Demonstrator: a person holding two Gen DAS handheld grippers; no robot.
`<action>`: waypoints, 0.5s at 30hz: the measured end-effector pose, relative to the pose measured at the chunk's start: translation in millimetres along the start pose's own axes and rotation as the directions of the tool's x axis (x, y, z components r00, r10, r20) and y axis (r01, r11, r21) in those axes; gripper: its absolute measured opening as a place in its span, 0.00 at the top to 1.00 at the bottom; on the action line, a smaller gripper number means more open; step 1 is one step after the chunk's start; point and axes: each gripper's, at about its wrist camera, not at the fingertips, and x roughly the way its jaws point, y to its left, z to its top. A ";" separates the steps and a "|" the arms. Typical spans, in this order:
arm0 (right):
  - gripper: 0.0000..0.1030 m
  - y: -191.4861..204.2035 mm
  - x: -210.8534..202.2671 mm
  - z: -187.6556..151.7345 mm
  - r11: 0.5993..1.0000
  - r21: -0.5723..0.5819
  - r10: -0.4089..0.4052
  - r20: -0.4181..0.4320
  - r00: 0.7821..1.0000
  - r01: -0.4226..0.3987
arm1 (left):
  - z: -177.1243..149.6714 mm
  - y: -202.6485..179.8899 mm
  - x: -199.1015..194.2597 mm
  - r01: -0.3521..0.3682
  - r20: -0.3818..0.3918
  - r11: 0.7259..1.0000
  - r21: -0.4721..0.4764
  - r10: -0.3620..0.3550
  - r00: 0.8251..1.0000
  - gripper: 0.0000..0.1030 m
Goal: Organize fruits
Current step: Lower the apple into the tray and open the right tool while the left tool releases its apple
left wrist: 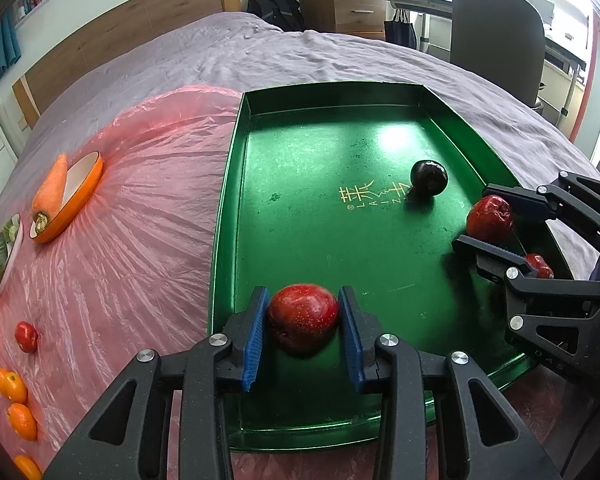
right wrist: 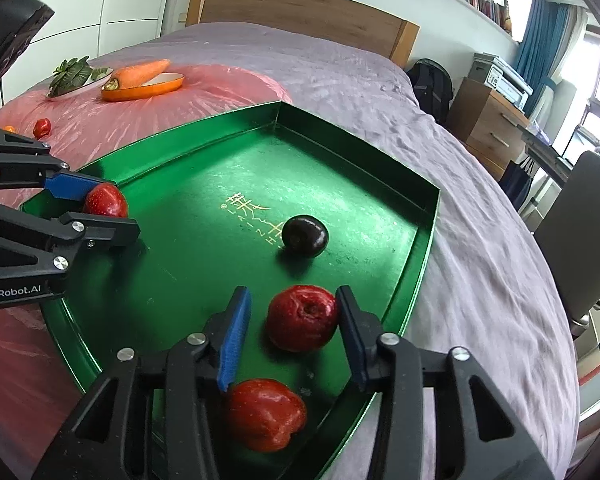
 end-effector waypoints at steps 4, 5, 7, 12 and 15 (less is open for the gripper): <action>0.19 0.5 -0.3 0.6 1.000 -0.004 -0.007 0.001 1.000 0.007 | 0.7 -0.4 0.6 -0.002 0.003 1.000 0.001 0.002 1.000 0.70; 0.19 0.4 -0.4 0.4 1.000 -0.004 -0.007 0.002 1.000 0.007 | 0.7 -0.4 0.5 -0.002 0.003 1.000 0.001 0.002 1.000 0.69; 0.18 0.3 -0.4 0.4 1.000 -0.005 -0.009 0.002 1.000 0.009 | 1.0 -0.4 0.5 -0.002 0.005 1.000 0.002 0.002 1.000 0.69; 0.18 -0.1 -1.5 -0.1 1.000 -0.006 -0.011 0.003 1.000 0.011 | 2.6 -0.6 -1.0 -0.008 0.014 1.000 0.001 0.008 1.000 0.63; 0.12 -0.3 -1.3 -0.2 1.000 -0.005 -0.009 0.004 1.000 0.009 | 3.0 -0.3 -1.9 -0.007 0.014 1.000 -0.001 0.007 1.000 0.63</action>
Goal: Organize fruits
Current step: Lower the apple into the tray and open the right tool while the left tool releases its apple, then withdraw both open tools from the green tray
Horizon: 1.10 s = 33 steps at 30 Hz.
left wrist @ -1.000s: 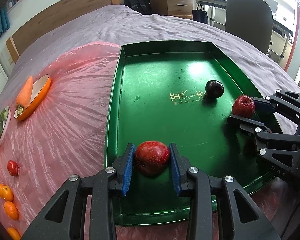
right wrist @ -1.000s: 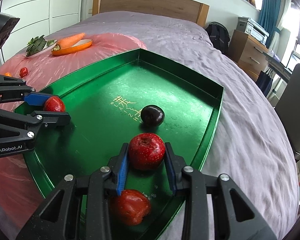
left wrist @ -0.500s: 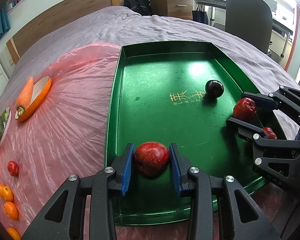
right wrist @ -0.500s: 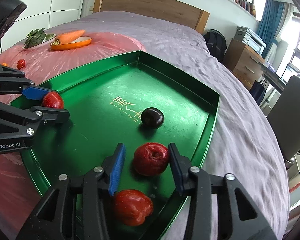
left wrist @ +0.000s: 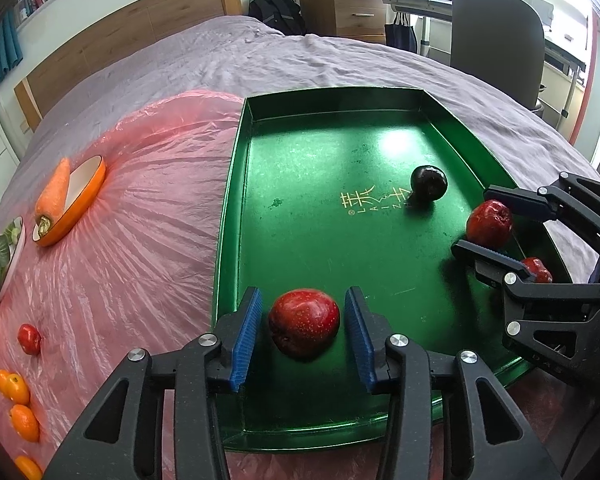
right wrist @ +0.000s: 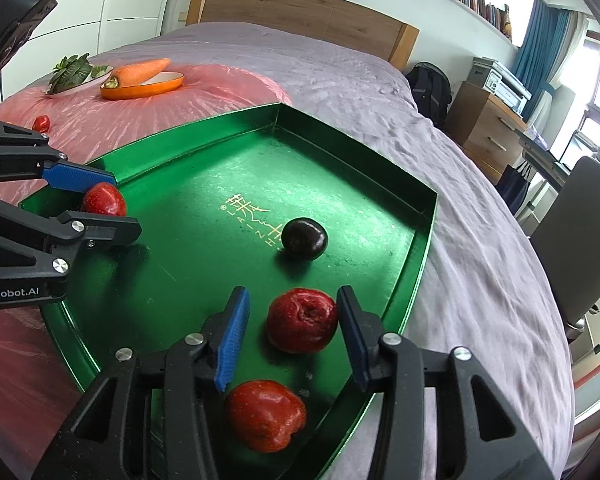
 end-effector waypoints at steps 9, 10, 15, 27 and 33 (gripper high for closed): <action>0.00 -5.6 -2.5 3.0 0.999 0.024 0.043 -0.008 0.999 -0.043 | 1.7 0.7 -5.0 -0.001 0.014 1.000 -0.004 0.001 1.000 0.61; 0.00 -7.5 -2.8 3.4 0.998 0.036 0.054 -0.009 0.999 -0.053 | 1.6 0.7 -5.9 -0.001 0.015 1.000 -0.004 0.001 1.000 0.61; 0.00 -15.3 -5.6 6.0 0.992 0.083 0.095 -0.007 0.995 -0.094 | 2.9 1.2 -9.0 0.002 0.021 1.000 -0.006 -0.002 1.000 0.60; 0.00 -24.3 -9.8 8.1 0.983 0.130 0.133 -0.003 0.991 -0.132 | 6.4 -3.7 -14.8 0.007 0.031 1.000 0.009 -0.007 1.000 0.60; 0.00 -24.1 -9.1 8.1 0.982 0.129 0.140 -0.017 0.990 -0.137 | 7.6 -5.5 -17.0 0.009 0.034 1.000 0.014 -0.009 0.999 0.57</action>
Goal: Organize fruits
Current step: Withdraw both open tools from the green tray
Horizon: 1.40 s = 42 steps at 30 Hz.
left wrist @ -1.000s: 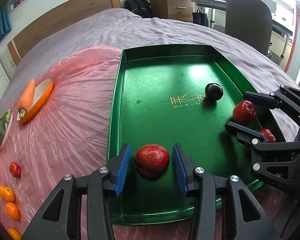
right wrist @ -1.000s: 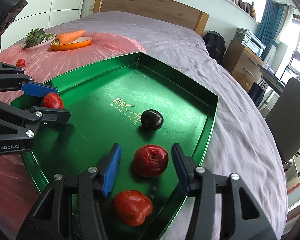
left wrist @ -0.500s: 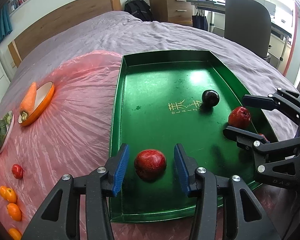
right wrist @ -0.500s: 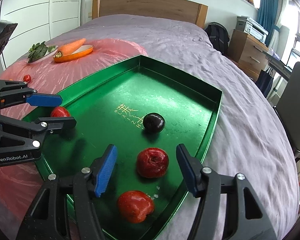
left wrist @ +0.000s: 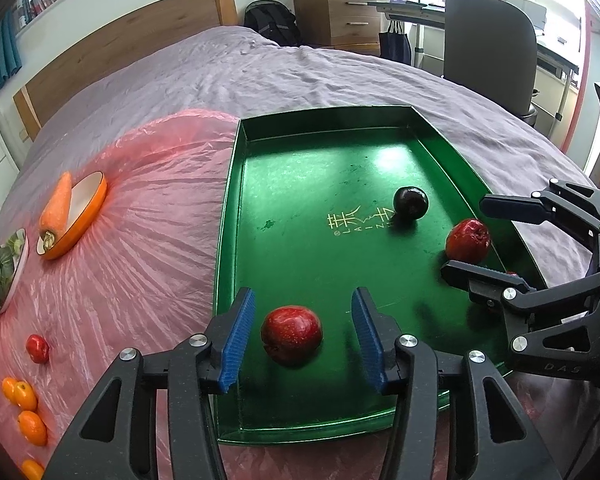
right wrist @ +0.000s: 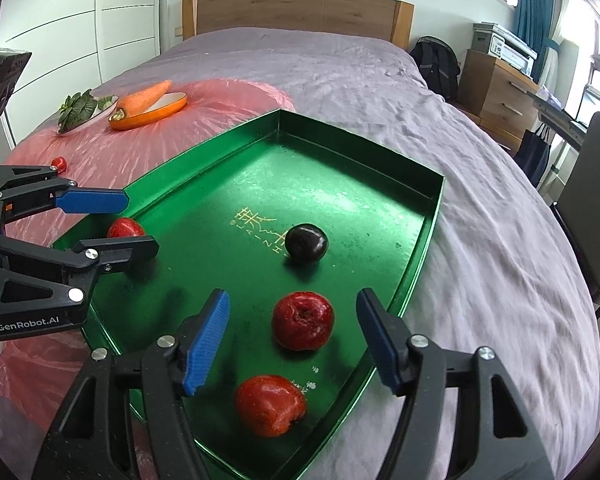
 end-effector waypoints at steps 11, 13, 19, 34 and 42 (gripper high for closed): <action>0.00 -4.3 -7.0 0.0 1.000 0.019 0.013 -0.004 1.000 -0.013 | 2.5 -0.8 -11.7 0.008 0.017 1.000 -0.003 -0.008 1.000 0.54; 0.00 -5.1 -10.6 0.4 1.000 0.022 0.011 -0.001 1.000 -0.011 | 2.6 0.6 -16.5 0.009 0.023 1.000 -0.008 -0.009 1.000 0.54; 0.00 -9.1 -24.9 -1.9 0.999 0.032 0.005 0.006 1.000 -0.006 | -2.8 5.2 -31.2 0.022 0.029 0.999 -0.028 -0.021 0.999 0.54; 0.00 10.2 -80.2 -6.7 0.999 0.036 -0.018 0.003 1.000 0.017 | -44.5 39.7 -95.7 0.012 0.041 0.992 -0.126 -0.007 0.999 0.53; 0.00 49.9 -116.2 -3.4 1.000 -0.003 0.014 0.008 1.000 -0.014 | -83.9 60.8 -142.5 -0.032 0.037 0.981 -0.190 0.040 0.998 0.53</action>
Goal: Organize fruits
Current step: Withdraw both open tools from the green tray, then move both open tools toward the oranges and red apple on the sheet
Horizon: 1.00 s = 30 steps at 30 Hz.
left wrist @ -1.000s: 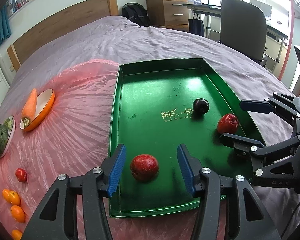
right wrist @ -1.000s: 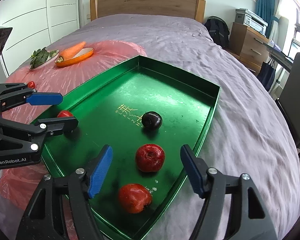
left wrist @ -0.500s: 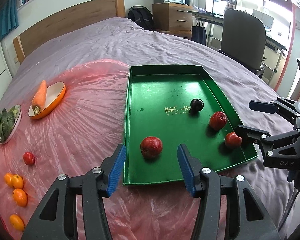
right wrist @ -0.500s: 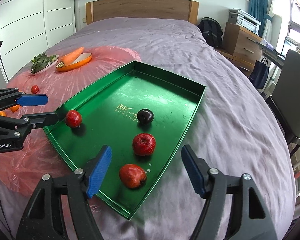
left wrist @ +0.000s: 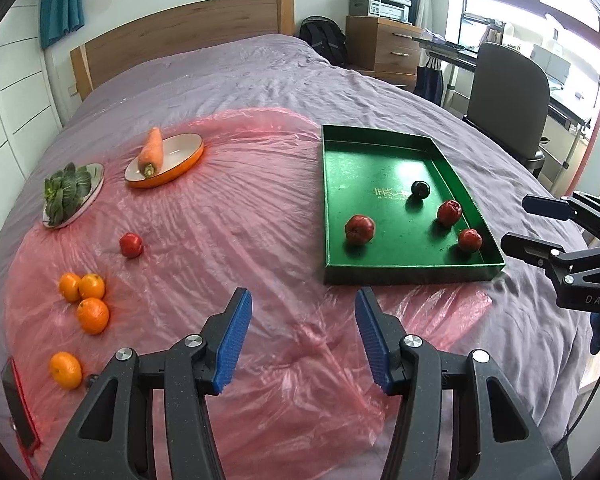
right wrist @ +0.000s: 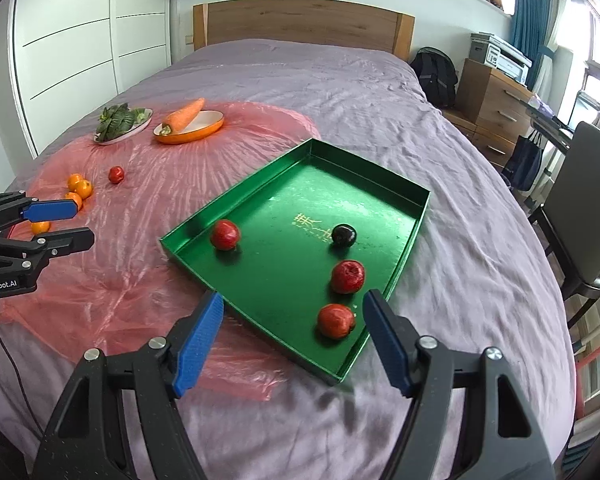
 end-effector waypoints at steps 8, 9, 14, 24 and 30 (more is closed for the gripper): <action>0.00 55.6 -26.4 -5.0 0.996 -0.069 0.058 -0.019 0.998 -0.059 | -35.2 30.4 -43.7 -0.059 0.004 0.996 -0.062 0.060 0.998 0.53; 0.00 64.3 -29.6 -5.2 0.995 -0.079 0.066 -0.021 0.998 -0.067 | -40.3 34.8 -50.2 -0.068 0.006 0.995 -0.072 0.068 0.998 0.53; 0.00 103.2 -44.2 -6.4 0.988 -0.123 0.095 -0.022 0.995 -0.097 | -62.8 56.8 -76.1 -0.107 0.007 0.987 -0.119 0.108 0.994 0.53; 0.00 168.4 -61.8 -16.1 0.969 -0.192 0.152 -0.035 0.988 -0.156 | -101.1 94.0 -110.2 -0.183 -0.002 0.964 -0.196 0.186 0.983 0.53; 0.00 193.7 -70.6 -16.3 0.957 -0.225 0.182 -0.028 0.983 -0.184 | -119.0 110.3 -125.3 -0.224 -0.008 0.947 -0.231 0.228 0.974 0.53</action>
